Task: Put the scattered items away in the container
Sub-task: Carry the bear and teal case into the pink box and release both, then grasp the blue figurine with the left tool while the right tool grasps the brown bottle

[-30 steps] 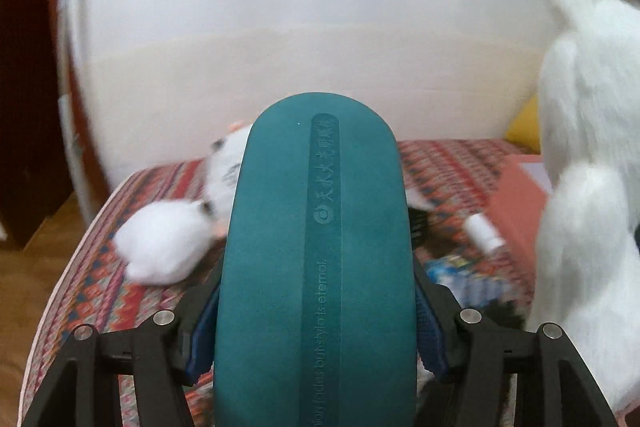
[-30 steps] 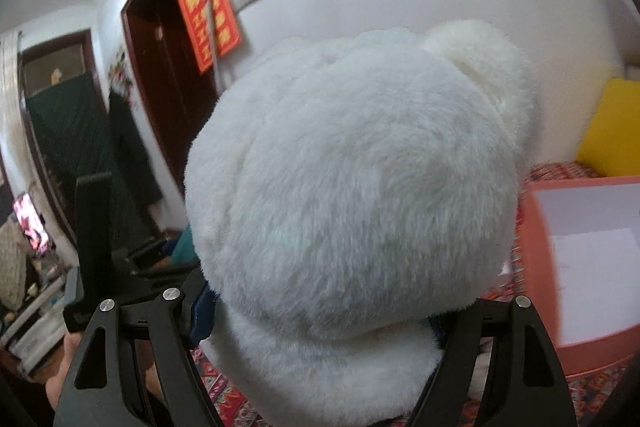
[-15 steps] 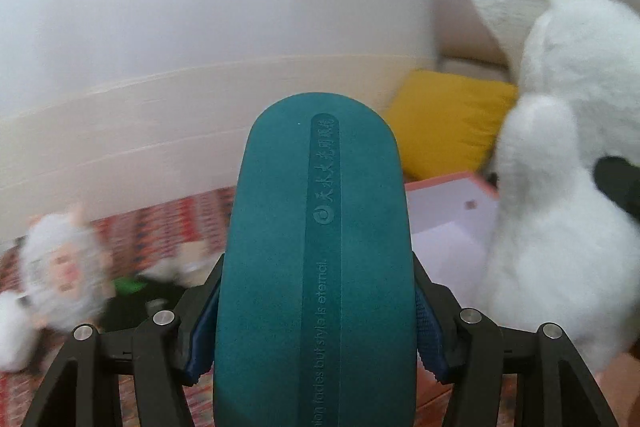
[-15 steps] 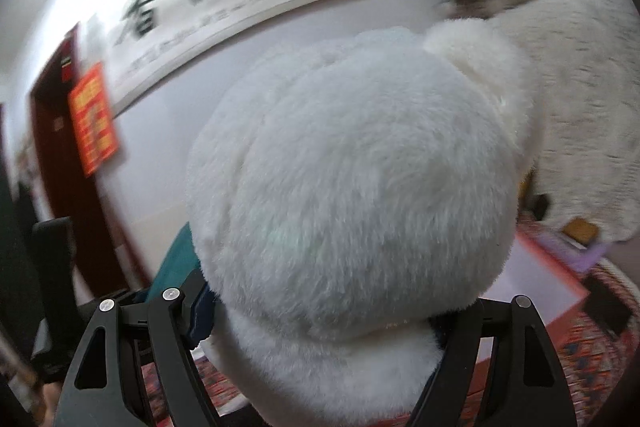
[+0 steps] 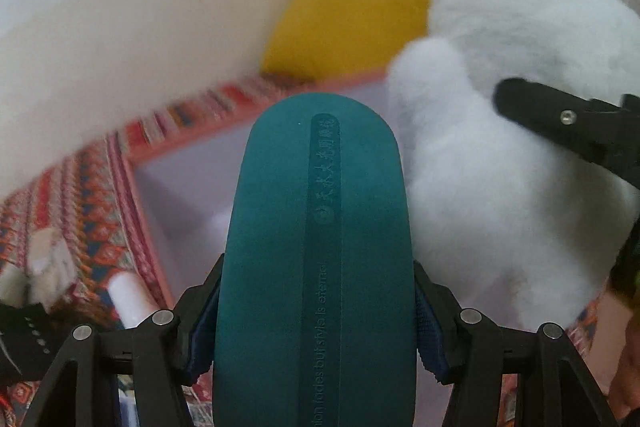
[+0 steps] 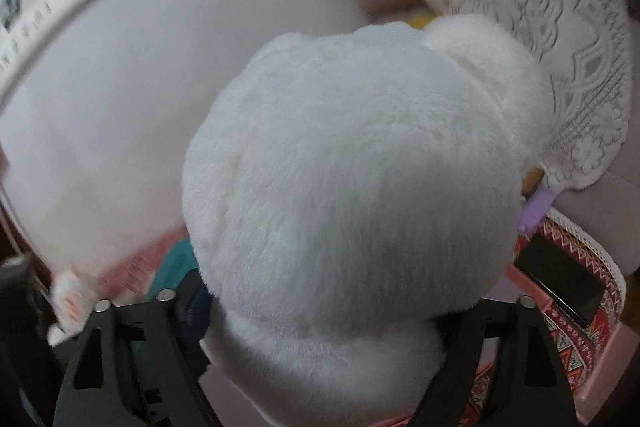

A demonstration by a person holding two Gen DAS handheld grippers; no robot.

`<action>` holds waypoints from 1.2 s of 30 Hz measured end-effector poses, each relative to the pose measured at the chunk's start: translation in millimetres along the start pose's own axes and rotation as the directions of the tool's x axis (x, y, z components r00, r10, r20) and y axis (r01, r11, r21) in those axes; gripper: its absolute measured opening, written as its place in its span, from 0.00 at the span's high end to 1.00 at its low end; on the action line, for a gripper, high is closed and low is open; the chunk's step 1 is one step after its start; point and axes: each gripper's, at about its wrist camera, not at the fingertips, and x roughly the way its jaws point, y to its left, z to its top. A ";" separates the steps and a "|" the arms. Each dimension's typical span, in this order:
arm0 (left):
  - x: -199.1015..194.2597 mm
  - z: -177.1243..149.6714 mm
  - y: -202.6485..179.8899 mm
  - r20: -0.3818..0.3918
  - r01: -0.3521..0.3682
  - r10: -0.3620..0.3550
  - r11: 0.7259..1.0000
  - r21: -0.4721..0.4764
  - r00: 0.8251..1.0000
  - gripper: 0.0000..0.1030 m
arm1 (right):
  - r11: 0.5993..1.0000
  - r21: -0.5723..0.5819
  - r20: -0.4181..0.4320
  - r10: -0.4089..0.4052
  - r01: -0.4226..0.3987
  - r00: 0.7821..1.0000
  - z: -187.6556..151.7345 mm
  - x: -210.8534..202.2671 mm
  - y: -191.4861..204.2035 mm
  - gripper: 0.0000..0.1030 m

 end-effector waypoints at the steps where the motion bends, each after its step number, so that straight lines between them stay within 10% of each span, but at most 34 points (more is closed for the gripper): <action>1: 0.1 0.2 1.5 0.015 0.007 -0.007 1.000 -0.006 1.000 0.30 | 1.000 0.010 -0.048 -0.016 0.016 0.999 -2.3 10.6 -5.2 0.06; 5: -21.1 2.4 7.7 0.121 0.009 -0.006 1.000 -0.027 0.993 0.06 | 0.993 -0.015 -0.094 -0.117 0.117 0.989 -6.1 15.0 -20.2 0.06; 11: -59.4 1.0 16.4 0.167 0.006 0.002 0.999 -0.045 0.986 0.05 | 0.976 0.014 0.055 -0.217 0.217 0.975 -0.4 -27.4 0.4 0.01; 20: -131.8 -50.2 58.6 0.171 -0.092 0.114 0.988 -0.127 0.979 0.05 | 0.992 -0.121 0.147 0.040 -0.022 0.988 -35.7 -104.8 139.4 0.00; 25: -177.1 -110.6 106.9 0.126 -0.182 0.215 0.956 -0.228 0.968 0.05 | 0.928 -0.268 -0.013 0.266 -0.259 0.964 -87.2 -112.3 238.9 0.00; 30: -201.9 -189.7 174.2 0.003 -0.346 0.363 0.893 -0.287 0.932 0.05 | 0.852 -0.359 -0.222 0.320 -0.382 0.921 -156.2 -85.8 311.1 0.00; 36: -208.5 -279.6 259.2 -0.162 -0.483 0.456 0.802 -0.351 0.875 0.05 | 0.779 -0.318 -0.489 0.353 -0.540 0.798 -232.2 -32.9 376.2 0.00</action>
